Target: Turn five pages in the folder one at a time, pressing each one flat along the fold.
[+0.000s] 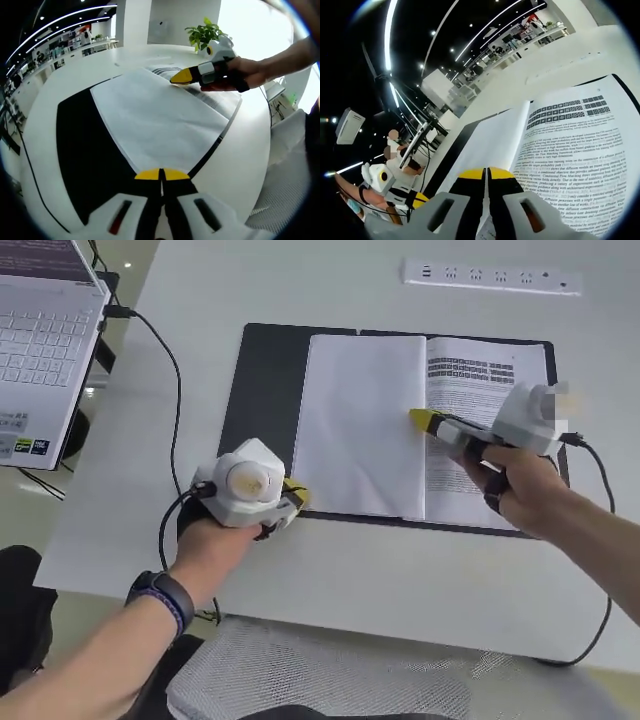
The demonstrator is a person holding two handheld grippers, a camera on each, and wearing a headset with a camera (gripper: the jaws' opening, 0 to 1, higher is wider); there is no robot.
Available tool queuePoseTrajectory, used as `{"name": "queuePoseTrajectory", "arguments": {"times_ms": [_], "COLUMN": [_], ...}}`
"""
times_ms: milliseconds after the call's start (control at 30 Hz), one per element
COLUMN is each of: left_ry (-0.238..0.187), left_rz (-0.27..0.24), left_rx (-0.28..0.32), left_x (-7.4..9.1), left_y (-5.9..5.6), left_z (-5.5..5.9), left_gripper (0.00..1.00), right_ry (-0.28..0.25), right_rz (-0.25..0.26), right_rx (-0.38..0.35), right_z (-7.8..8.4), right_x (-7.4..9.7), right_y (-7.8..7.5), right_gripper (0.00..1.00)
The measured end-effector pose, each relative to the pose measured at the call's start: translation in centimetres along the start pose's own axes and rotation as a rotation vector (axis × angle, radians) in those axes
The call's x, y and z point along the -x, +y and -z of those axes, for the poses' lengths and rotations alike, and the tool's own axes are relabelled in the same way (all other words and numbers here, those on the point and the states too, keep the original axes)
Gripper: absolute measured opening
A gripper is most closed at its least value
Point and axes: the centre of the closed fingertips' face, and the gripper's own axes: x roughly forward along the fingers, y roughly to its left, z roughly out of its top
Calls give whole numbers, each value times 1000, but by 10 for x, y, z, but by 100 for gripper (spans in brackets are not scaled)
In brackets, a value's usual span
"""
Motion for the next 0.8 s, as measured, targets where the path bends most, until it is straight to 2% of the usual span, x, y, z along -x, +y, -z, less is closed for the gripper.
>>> {"name": "queuePoseTrajectory", "arguments": {"times_ms": [67,100,233,467,633,800], "left_ry": [0,2,12,10,7,8], "left_rz": [-1,-2,-7,-6,-10,-5], "left_rx": [3,2,-15,0,15,21], "left_x": [0,0,-1,0,0,0], "left_y": [-1,-1,-1,-1,-1,-1], "left_z": [0,0,0,0,0,0], "left_gripper": [0,0,0,0,0,0], "right_ry": [12,-4,-3,-27,-76,-92], "right_rz": [3,-8,-24,-45,-17,-3], "right_rx": [-4,-3,-17,-58,-102,-113], "right_z": [4,1,1,-3,-17,-30], "right_x": [-1,0,-1,-2,-10,-22], "right_y": [-2,-1,-1,-4,-16,-23], "right_gripper": [0,0,0,0,0,0]}}
